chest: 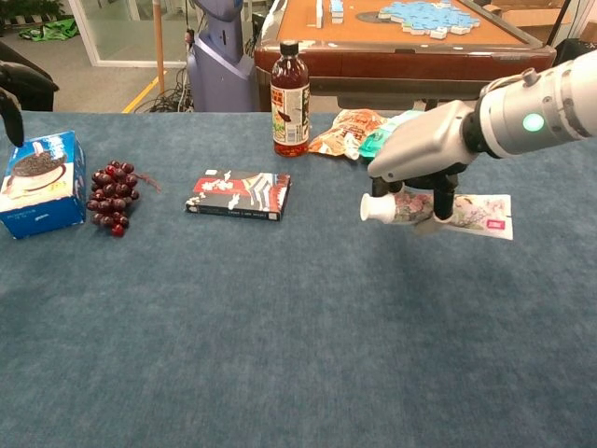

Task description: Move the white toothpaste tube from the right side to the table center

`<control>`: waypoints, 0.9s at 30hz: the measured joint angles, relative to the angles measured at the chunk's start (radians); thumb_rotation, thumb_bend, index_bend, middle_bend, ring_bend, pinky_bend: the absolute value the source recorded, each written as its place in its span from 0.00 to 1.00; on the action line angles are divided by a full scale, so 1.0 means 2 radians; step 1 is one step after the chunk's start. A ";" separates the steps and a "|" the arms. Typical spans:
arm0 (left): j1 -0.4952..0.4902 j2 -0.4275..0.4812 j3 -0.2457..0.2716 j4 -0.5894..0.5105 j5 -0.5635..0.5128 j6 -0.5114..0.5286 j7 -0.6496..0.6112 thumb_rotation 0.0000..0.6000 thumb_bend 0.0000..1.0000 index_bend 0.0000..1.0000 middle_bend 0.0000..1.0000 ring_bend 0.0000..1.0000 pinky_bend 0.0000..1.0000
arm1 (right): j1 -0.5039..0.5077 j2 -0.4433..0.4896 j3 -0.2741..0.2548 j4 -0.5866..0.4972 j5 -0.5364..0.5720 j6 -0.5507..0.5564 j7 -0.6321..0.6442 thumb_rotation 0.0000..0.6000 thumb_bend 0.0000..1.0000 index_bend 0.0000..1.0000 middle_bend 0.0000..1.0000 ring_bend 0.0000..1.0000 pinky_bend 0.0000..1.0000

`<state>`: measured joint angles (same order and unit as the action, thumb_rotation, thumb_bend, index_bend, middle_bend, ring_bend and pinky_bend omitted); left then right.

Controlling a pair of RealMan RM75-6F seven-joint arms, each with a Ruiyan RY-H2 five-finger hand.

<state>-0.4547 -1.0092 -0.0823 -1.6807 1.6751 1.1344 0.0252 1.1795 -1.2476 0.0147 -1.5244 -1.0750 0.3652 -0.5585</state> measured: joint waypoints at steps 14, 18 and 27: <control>-0.091 -0.014 0.008 -0.004 0.040 -0.093 0.036 1.00 0.09 0.04 0.51 0.49 0.22 | 0.104 -0.048 -0.035 0.045 0.076 -0.014 -0.003 1.00 0.98 0.92 0.77 0.72 0.37; -0.106 -0.023 0.011 -0.004 0.047 -0.109 0.059 1.00 0.09 0.04 0.55 0.52 0.28 | 0.129 -0.062 -0.050 0.055 0.101 -0.013 -0.001 1.00 0.99 0.93 0.77 0.73 0.37; -0.134 -0.051 0.017 -0.005 0.053 -0.133 0.105 1.00 0.09 0.03 0.58 0.54 0.34 | 0.168 -0.091 -0.077 0.076 0.138 -0.014 0.019 1.00 1.00 0.94 0.78 0.74 0.37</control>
<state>-0.7231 -1.1107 -0.0483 -1.6917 1.7804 0.8674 0.2355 1.5162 -1.4304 -0.1391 -1.3719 -0.7987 0.3365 -0.5213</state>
